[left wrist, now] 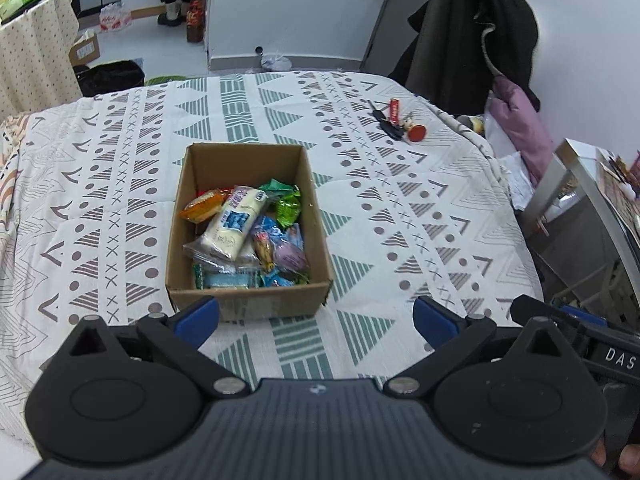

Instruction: Organize snacks

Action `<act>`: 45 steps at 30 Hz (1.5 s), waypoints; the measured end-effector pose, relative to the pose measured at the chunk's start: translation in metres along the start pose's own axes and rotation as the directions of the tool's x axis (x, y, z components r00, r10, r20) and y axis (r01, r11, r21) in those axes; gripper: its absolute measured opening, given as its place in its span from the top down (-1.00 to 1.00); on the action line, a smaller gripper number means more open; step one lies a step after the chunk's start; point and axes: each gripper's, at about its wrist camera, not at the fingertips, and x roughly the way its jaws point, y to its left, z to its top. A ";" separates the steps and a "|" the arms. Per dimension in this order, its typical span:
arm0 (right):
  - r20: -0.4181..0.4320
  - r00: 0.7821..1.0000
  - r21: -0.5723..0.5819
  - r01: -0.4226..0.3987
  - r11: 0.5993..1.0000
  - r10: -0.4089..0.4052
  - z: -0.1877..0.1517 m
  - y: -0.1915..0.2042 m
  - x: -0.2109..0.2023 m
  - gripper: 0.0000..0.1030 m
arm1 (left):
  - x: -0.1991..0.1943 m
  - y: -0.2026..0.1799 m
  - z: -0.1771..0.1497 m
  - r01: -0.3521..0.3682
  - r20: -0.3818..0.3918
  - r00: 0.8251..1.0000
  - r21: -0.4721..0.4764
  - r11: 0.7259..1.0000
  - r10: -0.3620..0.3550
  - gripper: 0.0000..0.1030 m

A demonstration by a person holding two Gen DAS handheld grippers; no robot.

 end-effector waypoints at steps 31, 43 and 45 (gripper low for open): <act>0.156 0.986 -0.073 0.076 0.994 -0.064 -0.081 -0.002 -0.088 -1.00 | -0.086 -0.004 -0.089 -0.039 0.218 0.976 0.115 0.993 0.013 -0.99; 0.195 0.980 -0.133 0.066 0.989 -0.039 -0.095 0.011 -0.107 -1.00 | -0.116 0.000 -0.107 -0.061 0.293 0.956 0.131 0.990 0.020 -0.99; 0.200 0.979 -0.147 0.070 0.987 -0.040 -0.096 0.015 -0.110 -1.00 | -0.117 0.002 -0.110 -0.058 0.295 0.955 0.123 0.991 0.020 -0.99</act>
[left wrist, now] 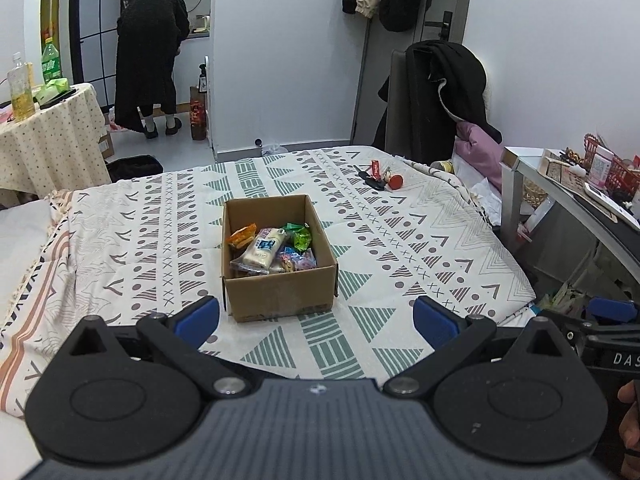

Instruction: Organize snacks

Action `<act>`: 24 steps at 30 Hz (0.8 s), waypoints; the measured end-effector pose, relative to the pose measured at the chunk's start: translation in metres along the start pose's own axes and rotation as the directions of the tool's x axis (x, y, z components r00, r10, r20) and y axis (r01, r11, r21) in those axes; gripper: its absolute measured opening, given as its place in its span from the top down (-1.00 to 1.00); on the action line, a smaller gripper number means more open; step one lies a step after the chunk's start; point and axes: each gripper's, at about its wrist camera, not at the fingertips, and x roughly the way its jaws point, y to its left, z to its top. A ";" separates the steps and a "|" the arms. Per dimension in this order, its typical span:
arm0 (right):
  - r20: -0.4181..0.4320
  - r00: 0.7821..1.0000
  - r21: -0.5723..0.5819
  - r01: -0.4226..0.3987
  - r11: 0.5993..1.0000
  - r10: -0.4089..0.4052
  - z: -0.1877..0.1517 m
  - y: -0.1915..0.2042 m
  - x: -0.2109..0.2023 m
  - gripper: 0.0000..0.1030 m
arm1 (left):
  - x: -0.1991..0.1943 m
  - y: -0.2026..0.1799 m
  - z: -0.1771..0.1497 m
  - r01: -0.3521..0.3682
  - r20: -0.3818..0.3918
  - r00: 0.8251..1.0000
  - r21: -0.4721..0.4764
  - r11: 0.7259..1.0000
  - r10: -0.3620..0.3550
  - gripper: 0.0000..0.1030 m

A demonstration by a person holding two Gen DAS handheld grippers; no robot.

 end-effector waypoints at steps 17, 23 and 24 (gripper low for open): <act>0.031 1.000 -0.003 0.004 1.000 -0.003 0.000 0.003 -0.013 -1.00 | -0.010 -0.002 -0.006 0.027 0.010 1.000 -0.009 1.000 -0.027 -0.99; 0.035 0.999 -0.002 0.007 1.000 -0.007 0.001 0.003 -0.015 -1.00 | -0.012 -0.002 -0.006 0.030 0.013 0.999 -0.014 0.999 -0.030 -0.99; 0.034 0.999 -0.001 0.008 1.000 -0.008 0.001 0.003 -0.015 -1.00 | -0.012 -0.002 -0.006 0.030 0.013 0.999 -0.014 0.999 -0.030 -0.99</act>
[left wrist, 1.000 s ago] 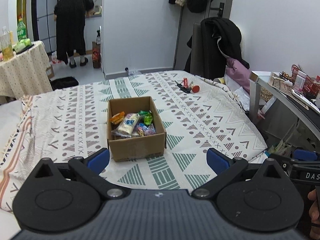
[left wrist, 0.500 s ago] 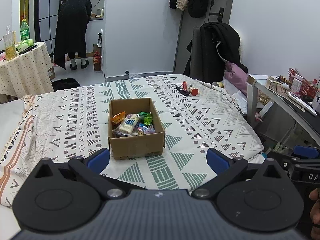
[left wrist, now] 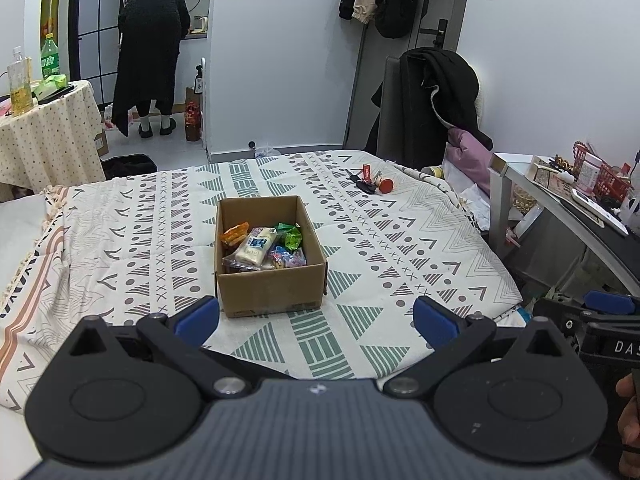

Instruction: Organize snacks

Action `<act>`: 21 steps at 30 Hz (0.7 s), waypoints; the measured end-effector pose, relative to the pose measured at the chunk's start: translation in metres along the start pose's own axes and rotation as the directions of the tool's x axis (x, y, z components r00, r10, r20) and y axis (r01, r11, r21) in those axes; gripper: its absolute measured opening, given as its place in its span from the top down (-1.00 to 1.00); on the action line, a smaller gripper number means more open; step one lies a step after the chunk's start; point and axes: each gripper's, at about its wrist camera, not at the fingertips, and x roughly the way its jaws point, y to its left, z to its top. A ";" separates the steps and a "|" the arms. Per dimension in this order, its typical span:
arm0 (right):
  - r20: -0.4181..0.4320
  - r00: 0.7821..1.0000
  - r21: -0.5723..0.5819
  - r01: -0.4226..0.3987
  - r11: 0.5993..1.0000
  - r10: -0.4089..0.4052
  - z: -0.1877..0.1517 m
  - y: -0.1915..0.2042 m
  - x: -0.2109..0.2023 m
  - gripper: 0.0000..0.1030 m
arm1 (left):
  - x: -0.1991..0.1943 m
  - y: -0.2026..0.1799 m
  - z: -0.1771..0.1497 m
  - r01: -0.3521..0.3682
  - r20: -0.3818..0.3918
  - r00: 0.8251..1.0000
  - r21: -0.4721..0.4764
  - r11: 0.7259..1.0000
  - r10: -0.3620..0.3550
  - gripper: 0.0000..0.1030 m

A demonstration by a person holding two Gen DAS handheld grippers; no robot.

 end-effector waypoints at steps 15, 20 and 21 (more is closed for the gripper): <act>-0.001 1.000 0.000 -0.001 1.000 0.001 0.000 -0.001 0.000 -1.00 | -0.001 -0.001 -0.001 0.001 0.000 1.000 0.000 1.000 -0.001 -0.99; -0.002 1.000 0.000 0.000 1.000 0.000 0.000 -0.001 0.000 -1.00 | 0.000 -0.001 -0.002 0.002 -0.001 1.000 -0.003 1.000 -0.002 -0.99; -0.002 1.000 0.000 0.000 1.000 0.000 0.000 -0.001 0.000 -1.00 | 0.000 -0.001 -0.002 0.002 -0.001 1.000 -0.003 1.000 -0.002 -0.99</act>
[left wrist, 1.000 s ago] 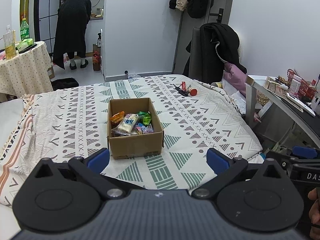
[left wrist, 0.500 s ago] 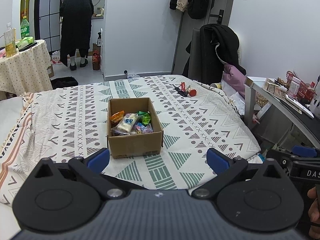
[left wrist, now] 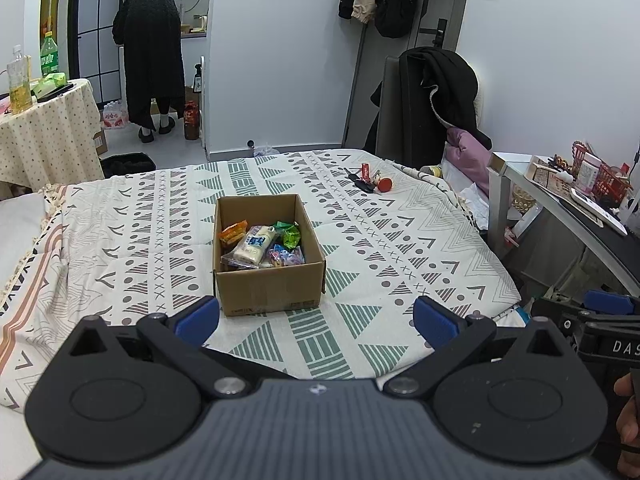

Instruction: Organize snacks

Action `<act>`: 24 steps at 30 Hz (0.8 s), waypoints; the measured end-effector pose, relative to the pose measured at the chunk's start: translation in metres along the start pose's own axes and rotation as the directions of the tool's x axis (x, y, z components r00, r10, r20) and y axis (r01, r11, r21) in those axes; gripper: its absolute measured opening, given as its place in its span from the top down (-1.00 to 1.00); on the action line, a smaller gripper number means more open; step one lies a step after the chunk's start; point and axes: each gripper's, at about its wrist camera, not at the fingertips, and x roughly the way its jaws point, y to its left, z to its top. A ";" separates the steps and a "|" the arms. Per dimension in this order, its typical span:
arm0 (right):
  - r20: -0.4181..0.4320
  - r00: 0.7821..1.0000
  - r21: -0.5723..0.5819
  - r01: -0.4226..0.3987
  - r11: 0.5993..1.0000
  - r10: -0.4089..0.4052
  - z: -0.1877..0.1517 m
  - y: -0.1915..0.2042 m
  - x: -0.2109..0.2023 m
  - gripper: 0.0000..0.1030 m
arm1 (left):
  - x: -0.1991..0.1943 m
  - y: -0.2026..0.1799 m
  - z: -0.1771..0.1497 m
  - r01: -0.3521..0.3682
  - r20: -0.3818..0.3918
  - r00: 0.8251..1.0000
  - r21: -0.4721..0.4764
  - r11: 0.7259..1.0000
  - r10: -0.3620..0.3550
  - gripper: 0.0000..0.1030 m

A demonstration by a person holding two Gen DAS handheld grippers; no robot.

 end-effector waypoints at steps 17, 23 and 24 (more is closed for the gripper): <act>0.003 1.000 0.003 0.001 1.000 -0.001 0.000 -0.002 0.001 -1.00 | 0.002 -0.002 -0.001 0.007 0.001 1.000 0.004 1.000 -0.007 -0.99; -0.002 1.000 0.003 0.001 1.000 -0.001 -0.001 -0.004 0.001 -1.00 | 0.002 -0.002 -0.001 0.023 -0.008 1.000 0.000 1.000 -0.023 -0.99; -0.002 1.000 0.003 0.001 1.000 -0.001 -0.001 -0.004 0.001 -1.00 | 0.002 -0.002 -0.001 0.026 -0.009 1.000 -0.003 1.000 -0.026 -0.99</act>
